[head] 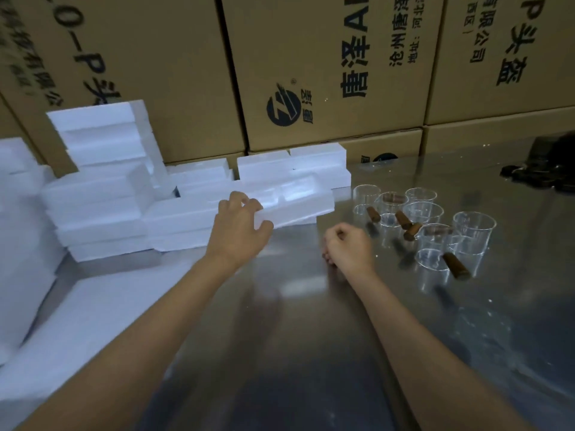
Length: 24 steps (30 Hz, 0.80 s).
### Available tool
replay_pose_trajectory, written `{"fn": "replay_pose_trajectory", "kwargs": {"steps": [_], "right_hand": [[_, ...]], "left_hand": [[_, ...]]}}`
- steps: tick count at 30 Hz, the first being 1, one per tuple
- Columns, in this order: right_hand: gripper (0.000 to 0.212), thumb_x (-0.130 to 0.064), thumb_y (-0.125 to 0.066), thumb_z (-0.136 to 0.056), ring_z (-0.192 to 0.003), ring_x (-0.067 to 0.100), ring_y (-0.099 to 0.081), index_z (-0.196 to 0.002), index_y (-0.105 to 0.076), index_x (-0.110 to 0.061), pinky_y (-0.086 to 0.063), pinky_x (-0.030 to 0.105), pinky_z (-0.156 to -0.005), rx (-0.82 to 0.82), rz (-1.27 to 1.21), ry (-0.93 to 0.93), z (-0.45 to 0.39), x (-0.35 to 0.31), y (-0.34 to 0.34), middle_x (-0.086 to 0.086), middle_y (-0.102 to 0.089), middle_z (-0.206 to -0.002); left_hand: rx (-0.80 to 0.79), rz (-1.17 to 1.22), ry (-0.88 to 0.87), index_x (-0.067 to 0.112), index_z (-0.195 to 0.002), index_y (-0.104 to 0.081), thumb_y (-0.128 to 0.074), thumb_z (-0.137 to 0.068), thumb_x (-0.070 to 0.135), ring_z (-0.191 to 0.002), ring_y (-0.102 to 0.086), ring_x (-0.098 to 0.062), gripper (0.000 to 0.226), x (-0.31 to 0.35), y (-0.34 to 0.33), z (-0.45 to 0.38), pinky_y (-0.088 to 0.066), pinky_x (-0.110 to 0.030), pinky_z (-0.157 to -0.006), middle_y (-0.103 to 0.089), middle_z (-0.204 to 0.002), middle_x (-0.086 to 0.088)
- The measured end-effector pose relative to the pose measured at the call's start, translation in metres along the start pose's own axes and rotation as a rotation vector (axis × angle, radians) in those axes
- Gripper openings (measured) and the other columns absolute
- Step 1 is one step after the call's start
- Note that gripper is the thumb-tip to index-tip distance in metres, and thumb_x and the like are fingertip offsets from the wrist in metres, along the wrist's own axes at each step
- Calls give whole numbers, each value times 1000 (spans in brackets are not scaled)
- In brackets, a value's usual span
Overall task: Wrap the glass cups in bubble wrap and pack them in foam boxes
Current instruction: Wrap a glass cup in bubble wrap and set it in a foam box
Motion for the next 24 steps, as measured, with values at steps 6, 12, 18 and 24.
{"fn": "replay_pose_trajectory", "kwargs": {"steps": [6, 12, 18, 24], "right_hand": [[23, -12, -51, -92, -66, 18, -62, -74, -64, -17, -41, 24, -54, 23, 126, 113, 47, -10, 19, -2, -65, -67], [18, -7, -57, -85, -108, 27, -53, -98, -69, -11, -40, 36, -88, 381, 357, 362, 103, -45, 70, 5, -66, -106], [43, -15, -61, -81, -129, 38, -42, -123, -54, -7, -32, 50, -103, 788, 425, 136, 110, -27, 148, 18, -45, -141], [35, -16, -52, -98, -119, 45, -52, -127, -53, 3, -43, 45, -92, 607, 223, -114, 84, 16, 160, 29, -59, -125]], "left_hand": [[-60, 144, 180, 16, -119, -63, -58, -92, 21, -125, -38, -28, 28, -28, -9, 74, -32, -31, -104, -43, -136, -4], [-8, 151, 151, 24, -136, -54, -57, -94, 21, -138, -36, -25, 43, -24, -2, 109, -35, -38, -106, -29, -156, -3], [148, 68, 81, 18, -129, -59, -55, -91, 11, -126, -45, -26, 38, -23, 37, 113, -32, -39, -101, -46, -141, -4], [37, -200, 377, 13, -134, -47, -46, -90, 5, -123, -37, -33, 45, -63, 53, 116, -31, -43, -95, -47, -128, -14]]}}
Point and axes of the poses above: each hand's wrist, its own z-axis away from the middle knuckle, its own y-axis out of the back of the hand, x = y × z, the point moved 8 cm from there along -z, towards the middle knuckle
